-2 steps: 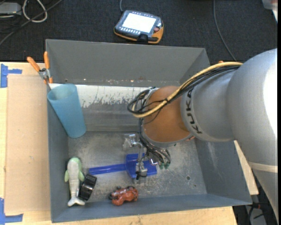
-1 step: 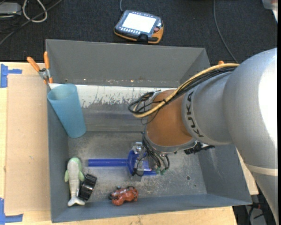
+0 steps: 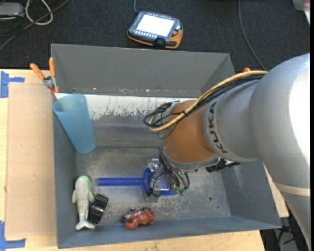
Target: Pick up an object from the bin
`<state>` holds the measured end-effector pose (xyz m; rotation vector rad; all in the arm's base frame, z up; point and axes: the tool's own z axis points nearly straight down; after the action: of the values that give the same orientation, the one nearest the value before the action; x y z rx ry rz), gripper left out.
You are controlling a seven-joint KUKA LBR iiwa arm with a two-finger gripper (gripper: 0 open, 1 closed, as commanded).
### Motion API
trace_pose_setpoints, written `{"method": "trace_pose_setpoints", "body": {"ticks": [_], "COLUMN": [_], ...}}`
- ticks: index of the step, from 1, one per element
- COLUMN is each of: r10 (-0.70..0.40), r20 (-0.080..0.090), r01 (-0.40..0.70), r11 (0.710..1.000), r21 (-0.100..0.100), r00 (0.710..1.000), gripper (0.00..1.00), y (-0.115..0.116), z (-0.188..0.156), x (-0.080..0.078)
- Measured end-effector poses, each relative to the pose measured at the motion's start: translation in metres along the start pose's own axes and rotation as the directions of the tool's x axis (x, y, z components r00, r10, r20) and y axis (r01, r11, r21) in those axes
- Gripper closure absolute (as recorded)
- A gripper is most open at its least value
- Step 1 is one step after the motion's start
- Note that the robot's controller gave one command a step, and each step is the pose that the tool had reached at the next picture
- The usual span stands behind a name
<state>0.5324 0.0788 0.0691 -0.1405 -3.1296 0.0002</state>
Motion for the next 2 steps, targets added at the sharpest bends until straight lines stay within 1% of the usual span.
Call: {"method": "trace_pose_setpoints", "body": {"ticks": [1, 2], "r10": [-0.001, -0.001], "r20": [-0.008, -0.001], "r01": [0.001, 0.001], "r11": [1.000, 1.000], "r21": [0.001, 0.000], "r00": [1.000, 1.000], "gripper": [1.00, 1.00], "y": [-0.001, 0.000], "z": [-0.024, -0.058], "x": [0.003, 0.001]}}
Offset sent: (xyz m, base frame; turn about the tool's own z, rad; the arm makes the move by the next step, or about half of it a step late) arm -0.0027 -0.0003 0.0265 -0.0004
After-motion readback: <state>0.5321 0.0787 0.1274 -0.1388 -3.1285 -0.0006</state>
